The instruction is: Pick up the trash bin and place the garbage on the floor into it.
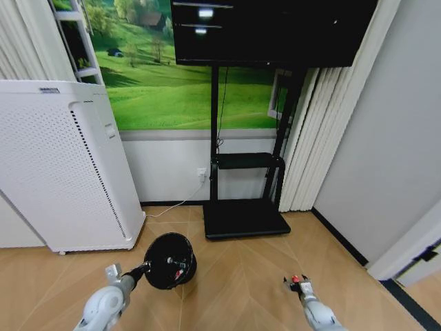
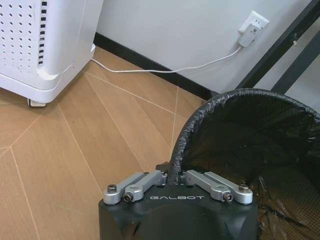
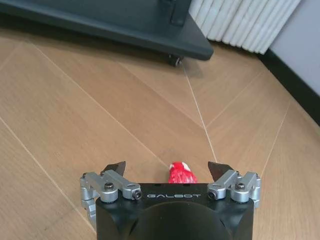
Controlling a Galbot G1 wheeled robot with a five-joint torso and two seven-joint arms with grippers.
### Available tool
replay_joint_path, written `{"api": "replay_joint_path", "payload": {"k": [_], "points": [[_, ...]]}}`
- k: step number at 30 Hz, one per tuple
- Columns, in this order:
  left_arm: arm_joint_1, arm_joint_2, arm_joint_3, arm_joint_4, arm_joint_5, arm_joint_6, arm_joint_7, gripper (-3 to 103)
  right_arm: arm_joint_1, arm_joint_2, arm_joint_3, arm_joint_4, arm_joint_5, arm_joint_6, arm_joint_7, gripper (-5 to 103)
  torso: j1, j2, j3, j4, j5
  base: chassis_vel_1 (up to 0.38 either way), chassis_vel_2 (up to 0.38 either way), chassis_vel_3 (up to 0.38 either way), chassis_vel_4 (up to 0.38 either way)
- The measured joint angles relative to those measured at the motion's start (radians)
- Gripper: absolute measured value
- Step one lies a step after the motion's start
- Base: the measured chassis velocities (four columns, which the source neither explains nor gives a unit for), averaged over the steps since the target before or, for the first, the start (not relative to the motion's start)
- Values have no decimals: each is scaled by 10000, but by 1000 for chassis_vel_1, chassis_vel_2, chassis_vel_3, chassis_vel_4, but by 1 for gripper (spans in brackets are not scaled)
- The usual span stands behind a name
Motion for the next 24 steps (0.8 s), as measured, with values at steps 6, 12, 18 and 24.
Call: {"api": "replay_joint_path", "payload": {"k": [6, 12, 18, 24], "points": [[45, 3, -7, -75, 6, -8, 5, 3, 556, 232, -115, -1033, -14, 0, -8, 92, 0, 0, 0, 0, 1, 0, 0, 0, 0], [129, 20, -84, -113, 9, -25, 42, 3, 905, 288, -139, -1633, 266, 7, 6, 86, 0, 0, 0, 0, 0, 0, 0, 0, 0], [131, -6, -90, -80, 35, -52, 62, 3, 843, 219, 21, -1445, 594, 175, -38, 80, 0, 0, -1, 0, -2, 0, 0, 0, 0], [62, -26, -45, -26, 39, -60, 63, 3, 519, 165, 237, -993, 602, 328, -172, 77, 0, 0, -1, -1, -1, 0, 0, 0, 0]]}}
